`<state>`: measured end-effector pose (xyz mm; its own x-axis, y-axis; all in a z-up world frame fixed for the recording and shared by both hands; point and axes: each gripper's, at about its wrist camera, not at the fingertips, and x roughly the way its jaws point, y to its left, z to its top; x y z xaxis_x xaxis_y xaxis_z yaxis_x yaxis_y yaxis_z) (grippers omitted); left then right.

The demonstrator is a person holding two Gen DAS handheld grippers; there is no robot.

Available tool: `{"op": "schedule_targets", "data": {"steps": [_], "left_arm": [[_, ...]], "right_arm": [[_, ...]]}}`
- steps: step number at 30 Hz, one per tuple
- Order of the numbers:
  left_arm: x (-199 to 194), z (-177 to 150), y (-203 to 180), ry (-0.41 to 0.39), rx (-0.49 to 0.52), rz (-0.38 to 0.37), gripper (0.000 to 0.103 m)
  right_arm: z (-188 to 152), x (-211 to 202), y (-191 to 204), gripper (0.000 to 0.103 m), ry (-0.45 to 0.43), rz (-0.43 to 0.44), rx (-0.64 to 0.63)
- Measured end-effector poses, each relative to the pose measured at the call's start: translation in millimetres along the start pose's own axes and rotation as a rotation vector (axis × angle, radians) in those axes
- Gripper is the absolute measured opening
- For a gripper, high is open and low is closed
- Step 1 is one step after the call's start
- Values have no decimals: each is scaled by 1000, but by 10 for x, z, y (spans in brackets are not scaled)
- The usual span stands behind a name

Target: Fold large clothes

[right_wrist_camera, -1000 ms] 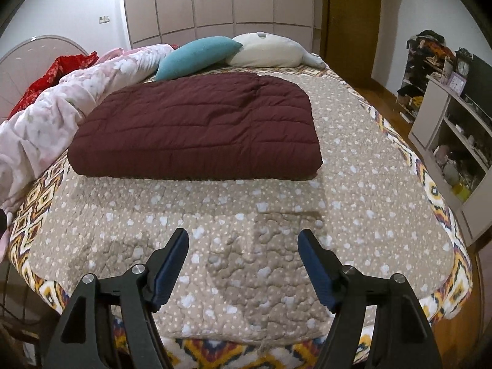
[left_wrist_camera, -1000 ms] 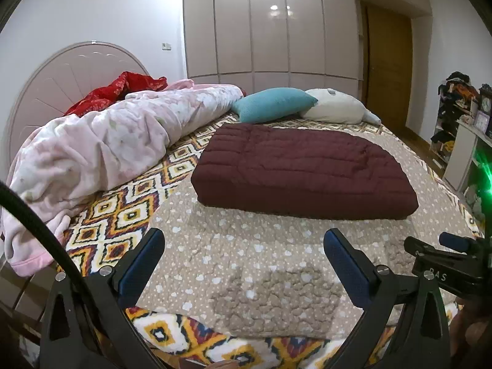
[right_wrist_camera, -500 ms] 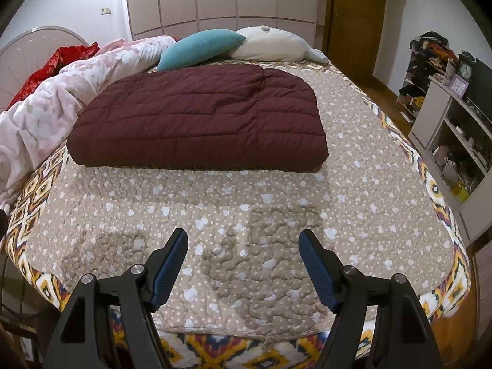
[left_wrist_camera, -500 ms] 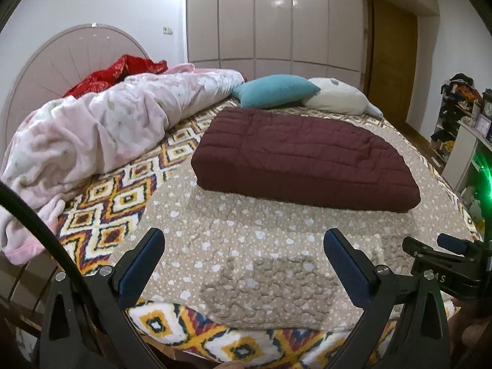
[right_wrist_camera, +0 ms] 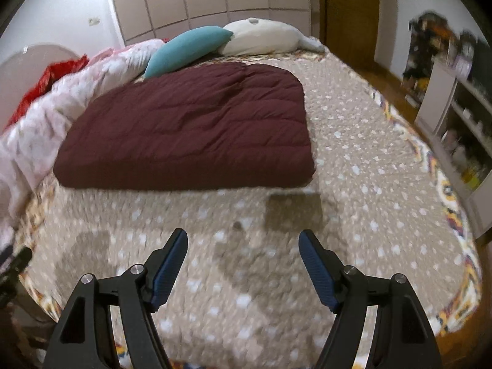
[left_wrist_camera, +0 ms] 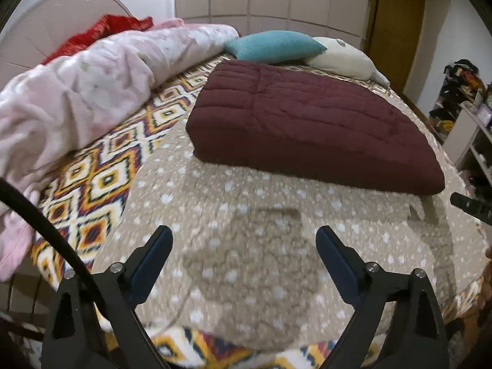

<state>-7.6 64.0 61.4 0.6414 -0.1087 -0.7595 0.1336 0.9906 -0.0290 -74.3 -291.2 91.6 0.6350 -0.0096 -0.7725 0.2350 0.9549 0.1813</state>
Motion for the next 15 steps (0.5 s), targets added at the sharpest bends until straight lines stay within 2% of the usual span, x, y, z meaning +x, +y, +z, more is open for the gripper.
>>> {"op": "schedule_targets", "data": {"steps": [2, 3, 7, 9, 13, 15], "left_arm": [[132, 233, 86, 8, -7, -18, 78], [217, 359, 127, 13, -12, -28, 76], [655, 902, 211, 37, 24, -109, 76], [886, 1141, 273, 28, 28, -122, 76], [1383, 1523, 538, 49, -75, -194, 77], [1628, 1631, 615, 70, -110, -217, 85]], "right_arm": [[226, 135, -186, 79, 1, 60, 52], [313, 194, -246, 79, 1, 72, 72], [763, 624, -770, 79, 7, 173, 254], [949, 890, -995, 80, 25, 233, 341], [1256, 1513, -1186, 80, 113, 410, 434], [1367, 1768, -1188, 80, 136, 447, 454]]}}
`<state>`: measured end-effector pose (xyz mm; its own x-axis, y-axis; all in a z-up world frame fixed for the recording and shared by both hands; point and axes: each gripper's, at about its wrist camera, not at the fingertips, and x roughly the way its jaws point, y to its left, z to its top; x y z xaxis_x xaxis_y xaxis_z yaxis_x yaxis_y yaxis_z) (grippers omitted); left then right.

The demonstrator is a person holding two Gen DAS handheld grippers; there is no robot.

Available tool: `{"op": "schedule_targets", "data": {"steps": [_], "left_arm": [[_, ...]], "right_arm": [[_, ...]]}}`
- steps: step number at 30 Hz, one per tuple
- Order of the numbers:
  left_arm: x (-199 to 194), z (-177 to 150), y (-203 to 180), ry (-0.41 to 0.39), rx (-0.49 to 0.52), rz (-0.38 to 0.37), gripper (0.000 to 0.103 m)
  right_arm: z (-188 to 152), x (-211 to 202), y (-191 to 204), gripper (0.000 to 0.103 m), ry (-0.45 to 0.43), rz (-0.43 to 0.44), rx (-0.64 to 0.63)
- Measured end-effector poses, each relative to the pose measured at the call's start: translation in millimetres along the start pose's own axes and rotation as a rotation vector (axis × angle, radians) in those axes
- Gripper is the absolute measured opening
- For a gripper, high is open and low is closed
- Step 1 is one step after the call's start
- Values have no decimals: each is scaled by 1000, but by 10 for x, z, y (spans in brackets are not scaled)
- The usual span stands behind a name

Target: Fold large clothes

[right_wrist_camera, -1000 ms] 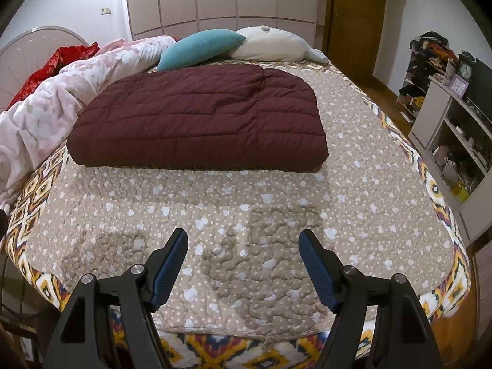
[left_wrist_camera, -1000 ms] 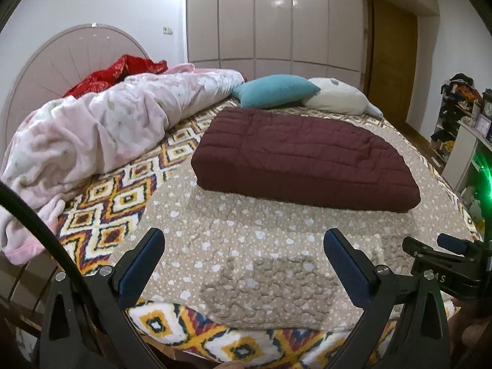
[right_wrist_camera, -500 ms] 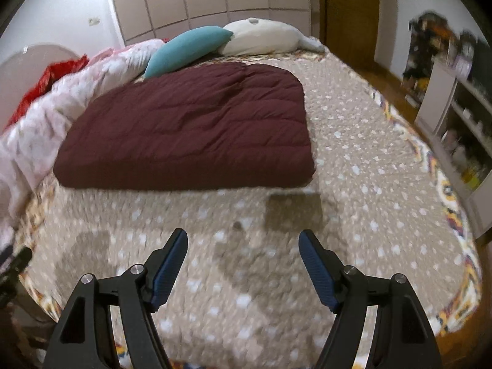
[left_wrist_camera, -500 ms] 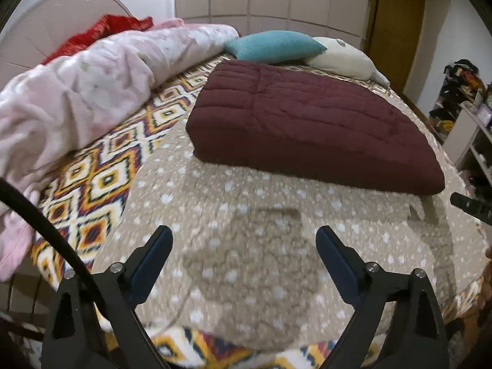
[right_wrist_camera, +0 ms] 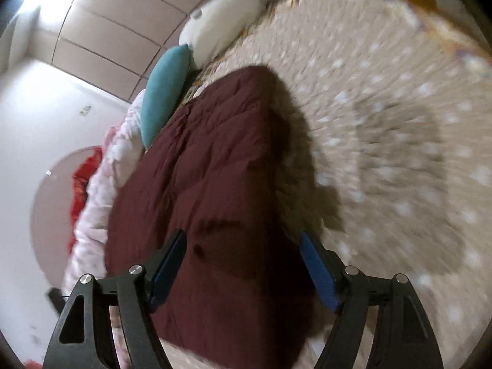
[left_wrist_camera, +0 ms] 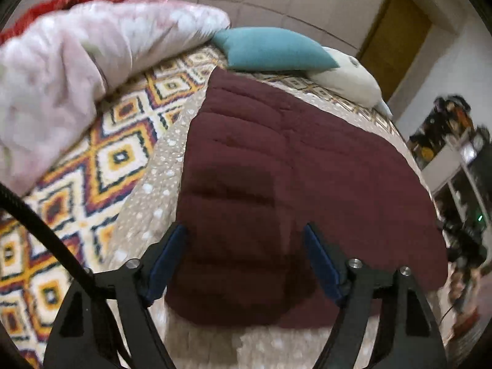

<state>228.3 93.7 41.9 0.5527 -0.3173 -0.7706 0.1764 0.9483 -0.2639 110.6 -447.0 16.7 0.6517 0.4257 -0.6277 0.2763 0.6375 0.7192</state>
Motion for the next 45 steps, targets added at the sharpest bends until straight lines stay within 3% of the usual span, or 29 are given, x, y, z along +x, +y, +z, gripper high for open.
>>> {"op": "schedule_targets", "data": {"steps": [5, 7, 10, 11, 13, 16, 21, 23, 25, 27, 31, 34, 38, 42, 45], "left_arm": [[586, 113, 127, 116, -7, -58, 88], [681, 98, 149, 106, -13, -50, 93], [713, 75, 168, 74, -41, -65, 94], [708, 69, 172, 68, -45, -69, 94], [694, 67, 156, 62, -51, -69, 94], [648, 66, 74, 55, -39, -56, 94], [704, 98, -102, 79, -37, -108, 94], [771, 121, -174, 87, -25, -128, 94], [846, 161, -260, 76, 0, -96, 94], [886, 184, -273, 74, -8, -80, 94], [898, 213, -235, 83, -31, -69, 95], [911, 216, -273, 84, -7, -24, 98], [926, 204, -300, 69, 16, 15, 101], [743, 176, -315, 20, 21, 41, 100], [477, 113, -382, -41, 55, 122, 100]], "right_arm": [[279, 552, 44, 88, 124, 95, -12], [293, 768, 104, 93, 187, 107, -38], [319, 922, 222, 92, 221, 120, -68], [329, 926, 238, 90, 224, 130, -62], [332, 845, 266, 66, 213, 182, -61], [369, 644, 290, 47, 181, 258, -64], [472, 414, 398, 41, 132, 251, -111], [551, 319, 346, 41, 90, 253, -87], [614, 281, 256, 41, 52, 238, -50], [631, 377, 184, 43, 62, 180, -33], [553, 540, -33, 68, 87, 121, 33], [525, 459, -61, 72, 54, 119, 80], [476, 107, -36, 74, -18, 71, 69], [340, -528, -85, 75, -126, 60, 37], [195, -945, -64, 77, -171, -12, -25]]}}
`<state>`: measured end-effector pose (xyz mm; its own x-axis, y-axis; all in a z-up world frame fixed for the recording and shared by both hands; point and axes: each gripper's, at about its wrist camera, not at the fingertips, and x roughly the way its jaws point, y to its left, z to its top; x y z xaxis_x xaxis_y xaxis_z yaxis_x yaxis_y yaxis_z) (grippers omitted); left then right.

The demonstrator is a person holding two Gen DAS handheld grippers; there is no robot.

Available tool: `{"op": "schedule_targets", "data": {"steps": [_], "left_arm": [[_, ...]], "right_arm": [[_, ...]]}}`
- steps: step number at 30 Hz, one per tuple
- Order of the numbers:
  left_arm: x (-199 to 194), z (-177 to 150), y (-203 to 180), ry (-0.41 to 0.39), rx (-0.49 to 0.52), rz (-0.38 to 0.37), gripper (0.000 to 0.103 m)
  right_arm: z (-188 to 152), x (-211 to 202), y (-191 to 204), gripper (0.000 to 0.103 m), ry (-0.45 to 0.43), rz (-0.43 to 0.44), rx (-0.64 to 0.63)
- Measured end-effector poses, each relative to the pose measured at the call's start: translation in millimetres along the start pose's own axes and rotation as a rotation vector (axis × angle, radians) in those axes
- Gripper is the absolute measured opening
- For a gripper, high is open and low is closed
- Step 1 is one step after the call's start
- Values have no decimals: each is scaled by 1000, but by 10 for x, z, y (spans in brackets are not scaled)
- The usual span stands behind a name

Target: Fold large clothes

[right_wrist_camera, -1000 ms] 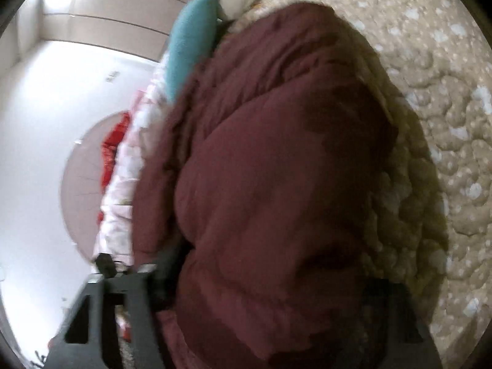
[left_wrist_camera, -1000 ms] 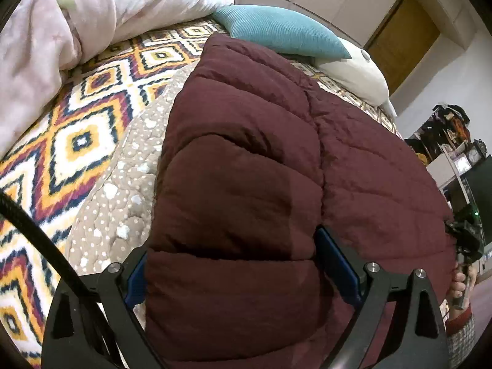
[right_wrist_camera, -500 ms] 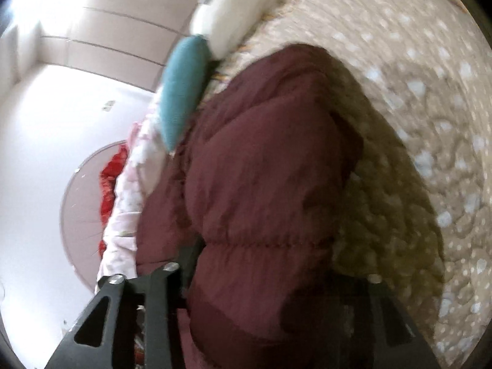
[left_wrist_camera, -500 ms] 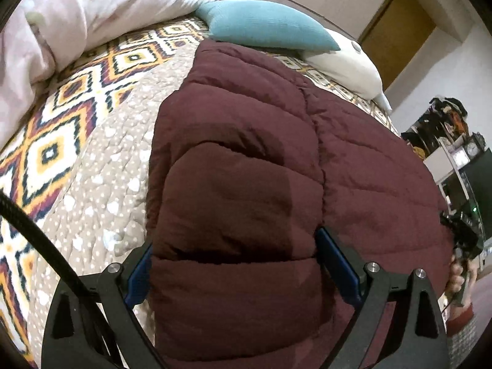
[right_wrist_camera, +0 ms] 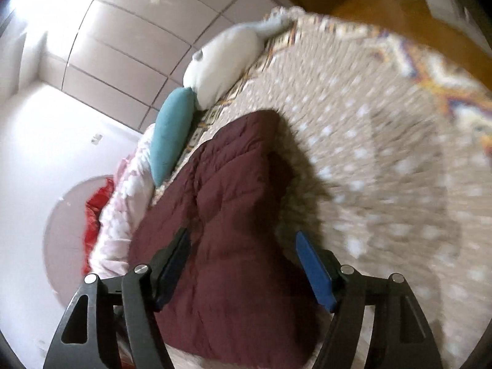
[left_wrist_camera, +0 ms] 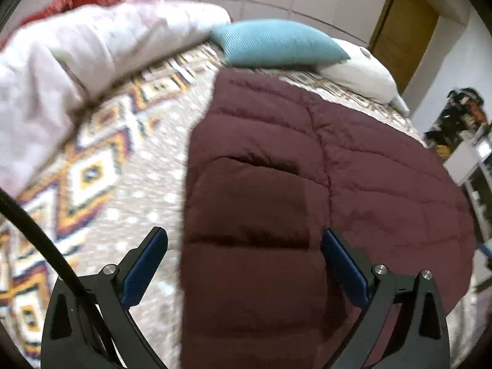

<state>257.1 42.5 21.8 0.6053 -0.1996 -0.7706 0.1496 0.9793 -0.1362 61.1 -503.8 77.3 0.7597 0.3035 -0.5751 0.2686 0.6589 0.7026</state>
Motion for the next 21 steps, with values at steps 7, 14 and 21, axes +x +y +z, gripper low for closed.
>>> {"op": "schedule_targets", "data": {"steps": [7, 14, 21], "left_arm": [[-1110, -436, -151, -240, 51, 194, 101], [-2079, -1028, -202, -445, -3, 328, 101], [-2568, -1569, -378, -525, 16, 315, 103]], "right_arm": [[-669, -391, 445, 79, 11, -71, -194], [-1438, -102, 1020, 79, 66, -99, -383], [-2258, 56, 1445, 79, 69, -239, -548]]}}
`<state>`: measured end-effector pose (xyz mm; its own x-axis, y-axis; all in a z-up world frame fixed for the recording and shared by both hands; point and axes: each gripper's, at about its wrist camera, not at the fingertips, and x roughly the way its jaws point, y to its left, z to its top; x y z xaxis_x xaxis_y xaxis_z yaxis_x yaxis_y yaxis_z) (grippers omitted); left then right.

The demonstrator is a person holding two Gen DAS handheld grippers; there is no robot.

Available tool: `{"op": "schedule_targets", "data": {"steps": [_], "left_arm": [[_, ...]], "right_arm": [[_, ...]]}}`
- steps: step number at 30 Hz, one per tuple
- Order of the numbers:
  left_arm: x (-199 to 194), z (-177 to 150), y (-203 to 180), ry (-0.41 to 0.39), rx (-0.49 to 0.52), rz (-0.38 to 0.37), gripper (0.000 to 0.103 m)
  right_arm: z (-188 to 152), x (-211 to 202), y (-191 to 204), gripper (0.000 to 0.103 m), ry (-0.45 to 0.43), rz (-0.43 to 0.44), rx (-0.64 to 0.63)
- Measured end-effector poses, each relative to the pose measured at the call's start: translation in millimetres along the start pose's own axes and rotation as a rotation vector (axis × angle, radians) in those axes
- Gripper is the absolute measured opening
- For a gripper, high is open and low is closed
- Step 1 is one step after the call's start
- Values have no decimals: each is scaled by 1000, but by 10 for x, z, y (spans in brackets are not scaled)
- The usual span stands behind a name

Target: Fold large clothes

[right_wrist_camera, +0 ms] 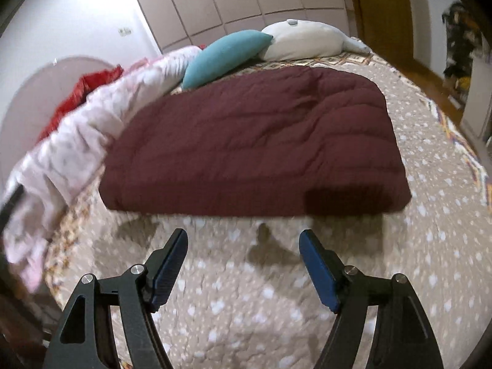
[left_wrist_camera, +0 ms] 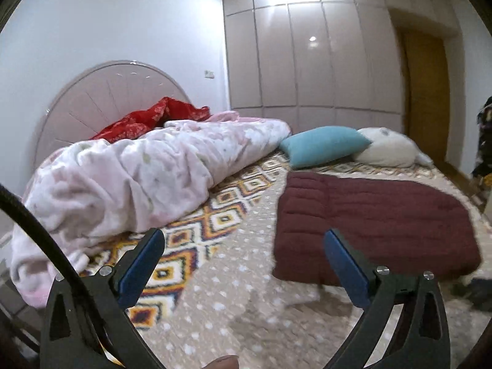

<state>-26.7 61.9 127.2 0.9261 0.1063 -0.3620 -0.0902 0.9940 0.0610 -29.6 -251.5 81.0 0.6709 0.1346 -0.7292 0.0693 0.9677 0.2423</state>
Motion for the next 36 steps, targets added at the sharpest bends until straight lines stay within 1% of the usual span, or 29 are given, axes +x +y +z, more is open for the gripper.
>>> {"op": "schedule_targets", "data": {"steps": [1, 2, 4, 5, 8, 9, 11, 12, 14, 16, 18, 20, 25, 29, 36], "left_arm": [[-62, -36, -9, -3, -14, -28, 103], [-149, -91, -13, -2, -35, -71, 103], [-233, -168, -80, 17, -29, -123, 103], [-252, -201, -125, 31, -18, -136, 103], [-330, -333, -274, 131, 18, -185, 103], [-350, -386, -309, 177, 11, -215, 103], [-397, -474, -338, 227, -14, -235, 103], [-411, -510, -358, 250, -21, -229, 103], [-428, -561, -388, 270, -20, -197, 103], [-425, -600, -431, 295, -3, -142, 103], [-427, -632, -452, 308, 6, -124, 103], [-465, -648, -477, 305, 16, -118, 103], [-586, -680, -568, 292, 61, -134, 103], [-666, -701, -652, 285, 92, -152, 103], [-701, -740, -810, 305, 141, -190, 103]], "right_arm": [[-78, 0, 65, 79, 8, -7, -16], [-151, -21, 120, 79, 13, -13, -24], [-297, -99, 197, 79, 6, -37, -35], [-356, -145, 230, 79, 3, -53, -39], [-534, -278, 342, 79, -21, -146, -71], [-575, -324, 359, 79, -30, -184, -79], [-613, -378, 377, 79, -34, -245, -78], [-636, -404, 354, 79, -33, -274, -67], [-652, -451, 297, 79, -37, -288, -43], [-690, -507, 250, 79, -46, -306, -32], [-728, -561, 245, 79, -54, -318, -36], [-753, -597, 287, 79, -57, -318, -49], [-815, -634, 361, 80, -52, -306, -55], [-843, -622, 318, 80, -36, -303, -37], [-873, -648, 253, 80, -32, -300, -18]]}}
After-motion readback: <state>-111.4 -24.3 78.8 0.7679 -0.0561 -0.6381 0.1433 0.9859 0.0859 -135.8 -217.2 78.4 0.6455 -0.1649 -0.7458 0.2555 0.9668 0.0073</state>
